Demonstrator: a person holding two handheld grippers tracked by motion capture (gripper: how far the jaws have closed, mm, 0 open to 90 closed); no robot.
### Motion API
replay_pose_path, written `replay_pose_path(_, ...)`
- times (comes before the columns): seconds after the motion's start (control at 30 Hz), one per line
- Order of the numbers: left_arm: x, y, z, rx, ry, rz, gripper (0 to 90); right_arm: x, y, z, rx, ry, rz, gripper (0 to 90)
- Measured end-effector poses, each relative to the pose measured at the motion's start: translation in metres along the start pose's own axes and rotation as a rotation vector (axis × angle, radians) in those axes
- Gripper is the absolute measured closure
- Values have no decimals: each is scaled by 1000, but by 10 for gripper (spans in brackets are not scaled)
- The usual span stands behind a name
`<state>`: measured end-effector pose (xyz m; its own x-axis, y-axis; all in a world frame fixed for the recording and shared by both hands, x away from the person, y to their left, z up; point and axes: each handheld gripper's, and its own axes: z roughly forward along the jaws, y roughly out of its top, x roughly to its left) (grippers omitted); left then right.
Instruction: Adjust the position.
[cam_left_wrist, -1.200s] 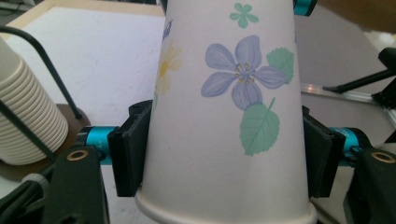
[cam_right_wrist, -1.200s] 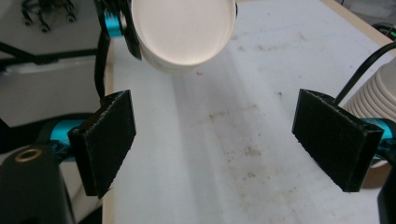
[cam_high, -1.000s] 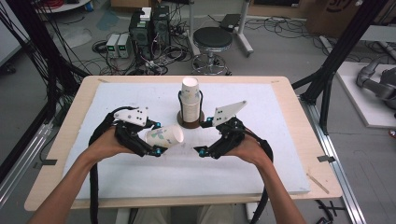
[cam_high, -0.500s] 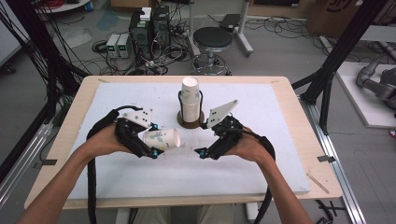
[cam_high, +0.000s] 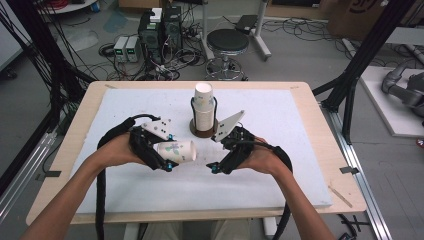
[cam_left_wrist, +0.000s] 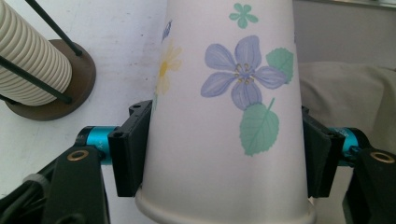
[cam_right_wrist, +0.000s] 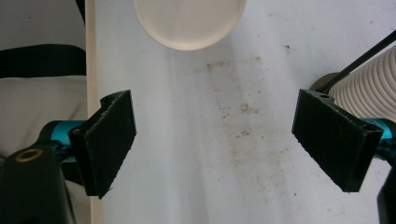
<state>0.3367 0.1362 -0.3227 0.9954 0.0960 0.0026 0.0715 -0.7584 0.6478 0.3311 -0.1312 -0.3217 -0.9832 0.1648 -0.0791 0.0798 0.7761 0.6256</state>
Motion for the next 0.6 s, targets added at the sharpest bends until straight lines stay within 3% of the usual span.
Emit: replay_pose_path(0.6, -2, 18, 18, 27, -13, 26, 307, 4, 10, 11, 19, 24, -26, 139)
